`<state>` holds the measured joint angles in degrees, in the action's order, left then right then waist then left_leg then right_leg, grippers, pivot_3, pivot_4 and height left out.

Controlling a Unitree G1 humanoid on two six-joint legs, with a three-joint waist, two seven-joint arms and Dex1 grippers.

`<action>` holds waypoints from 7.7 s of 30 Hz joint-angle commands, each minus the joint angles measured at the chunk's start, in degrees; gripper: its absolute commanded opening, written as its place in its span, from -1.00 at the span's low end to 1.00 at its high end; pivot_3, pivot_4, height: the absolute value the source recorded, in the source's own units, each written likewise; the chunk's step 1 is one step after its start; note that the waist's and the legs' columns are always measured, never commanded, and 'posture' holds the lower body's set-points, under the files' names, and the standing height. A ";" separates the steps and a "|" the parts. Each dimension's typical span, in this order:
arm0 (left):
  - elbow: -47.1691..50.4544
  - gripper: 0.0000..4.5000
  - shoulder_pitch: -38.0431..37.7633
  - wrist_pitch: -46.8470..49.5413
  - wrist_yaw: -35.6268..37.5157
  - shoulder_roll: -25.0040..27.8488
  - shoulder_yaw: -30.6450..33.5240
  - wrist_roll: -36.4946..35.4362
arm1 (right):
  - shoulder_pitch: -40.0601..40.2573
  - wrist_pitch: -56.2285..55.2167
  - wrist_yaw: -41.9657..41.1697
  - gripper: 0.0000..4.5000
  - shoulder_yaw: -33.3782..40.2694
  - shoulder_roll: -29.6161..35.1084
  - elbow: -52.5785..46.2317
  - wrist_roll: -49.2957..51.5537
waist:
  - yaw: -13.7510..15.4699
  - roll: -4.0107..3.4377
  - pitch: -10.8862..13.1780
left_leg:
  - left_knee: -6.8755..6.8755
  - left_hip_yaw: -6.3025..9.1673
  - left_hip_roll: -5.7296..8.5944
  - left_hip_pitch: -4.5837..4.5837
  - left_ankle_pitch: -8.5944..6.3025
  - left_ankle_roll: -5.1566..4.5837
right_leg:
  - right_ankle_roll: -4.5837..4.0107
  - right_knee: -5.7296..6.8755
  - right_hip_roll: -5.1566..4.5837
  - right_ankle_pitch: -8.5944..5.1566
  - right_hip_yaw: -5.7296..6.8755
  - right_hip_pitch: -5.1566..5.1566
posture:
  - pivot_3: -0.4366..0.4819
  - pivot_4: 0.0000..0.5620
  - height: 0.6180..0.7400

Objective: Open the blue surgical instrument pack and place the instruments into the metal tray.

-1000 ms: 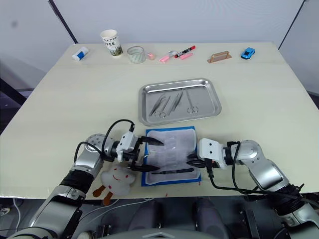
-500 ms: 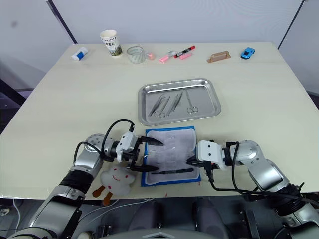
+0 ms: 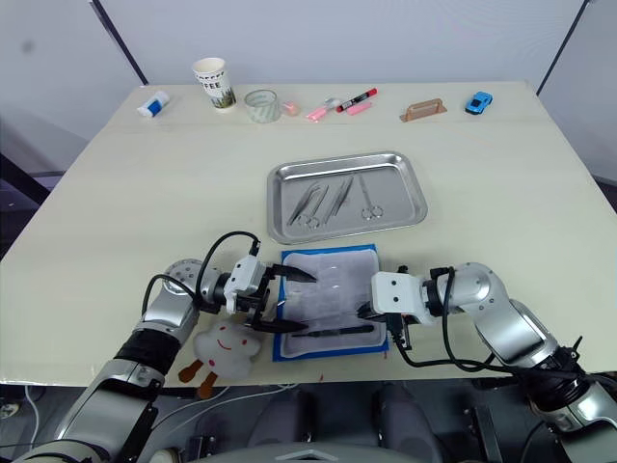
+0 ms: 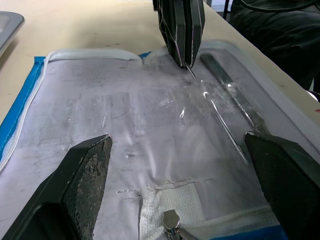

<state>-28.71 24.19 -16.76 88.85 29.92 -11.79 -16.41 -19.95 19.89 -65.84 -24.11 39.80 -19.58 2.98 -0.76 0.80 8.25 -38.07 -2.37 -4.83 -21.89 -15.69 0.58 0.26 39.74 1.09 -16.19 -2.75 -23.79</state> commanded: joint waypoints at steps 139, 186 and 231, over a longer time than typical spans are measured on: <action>1.23 1.00 -5.16 1.11 -3.56 -2.28 0.89 1.00 | 2.75 15.09 5.82 0.97 19.23 -2.63 -3.66 23.73 | -0.13 -0.14 0.03 | 0.01 -0.17 0.10 -0.07 -0.10 -0.16 | 0.11 -0.03 -0.08 -0.03 -0.28 -0.02 | -0.05 -0.47 0.76; 0.04 1.00 -4.09 0.47 -2.92 -0.99 1.18 1.65 | 7.78 -6.62 0.04 -0.93 2.05 2.77 5.62 2.24 | 0.00 0.00 -0.07 | -0.02 -0.13 0.12 0.16 -0.10 -0.16 | 0.16 -0.02 -0.06 -0.08 -0.27 0.22 | -0.05 -0.47 0.76; 1.11 1.00 -4.68 2.17 -4.25 -0.72 -1.69 4.97 | 1.21 3.75 -0.77 -0.93 2.74 7.77 -9.50 2.61 | 0.04 -0.04 -0.04 | -0.04 -0.10 0.12 0.12 -0.09 -0.16 | 0.15 -0.02 -0.07 -0.08 -0.25 0.19 | -0.05 -0.47 0.76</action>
<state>-25.61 21.82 -15.85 84.81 28.77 -10.99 -14.81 -17.40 24.32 -66.14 -22.56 47.03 -27.16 5.17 -0.72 0.76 8.21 -38.11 -2.47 -4.71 -21.77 -15.78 0.42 0.41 39.72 1.02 -16.27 -3.00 -23.60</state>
